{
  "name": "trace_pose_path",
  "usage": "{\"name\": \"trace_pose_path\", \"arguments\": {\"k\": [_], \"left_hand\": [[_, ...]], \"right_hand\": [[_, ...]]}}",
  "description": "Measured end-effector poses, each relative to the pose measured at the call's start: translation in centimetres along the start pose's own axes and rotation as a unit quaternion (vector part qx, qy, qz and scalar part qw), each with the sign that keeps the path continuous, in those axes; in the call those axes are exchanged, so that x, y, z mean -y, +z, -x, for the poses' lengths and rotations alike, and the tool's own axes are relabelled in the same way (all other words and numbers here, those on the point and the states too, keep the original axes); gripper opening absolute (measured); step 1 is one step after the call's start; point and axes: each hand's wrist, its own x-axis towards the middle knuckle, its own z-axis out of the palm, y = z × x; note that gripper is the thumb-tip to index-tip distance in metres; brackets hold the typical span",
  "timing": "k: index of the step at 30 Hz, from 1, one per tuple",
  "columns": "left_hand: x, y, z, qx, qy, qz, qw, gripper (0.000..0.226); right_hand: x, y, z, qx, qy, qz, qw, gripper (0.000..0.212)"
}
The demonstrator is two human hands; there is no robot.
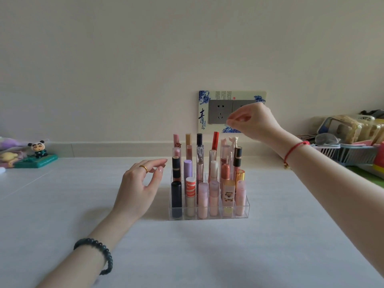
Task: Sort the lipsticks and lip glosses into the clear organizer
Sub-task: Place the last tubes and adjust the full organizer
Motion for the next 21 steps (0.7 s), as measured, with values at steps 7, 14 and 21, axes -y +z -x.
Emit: {"name": "trace_pose_path", "arguments": {"k": [7, 14, 21], "left_hand": [[1.2, 0.4, -0.1, -0.001, -0.034, 0.02, 0.999, 0.022], [1.5, 0.6, -0.1, -0.002, -0.039, 0.027, 0.999, 0.022], [1.6, 0.6, -0.1, -0.002, -0.039, 0.026, 0.999, 0.022]], "right_hand": [[0.0, 2.4, -3.1, 0.135, 0.032, 0.014, 0.99, 0.019], [-0.1, 3.3, -3.5, 0.154, 0.037, 0.024, 0.987, 0.014], [0.5, 3.3, -3.0, 0.148, 0.0, 0.02, 0.989, 0.009]]}}
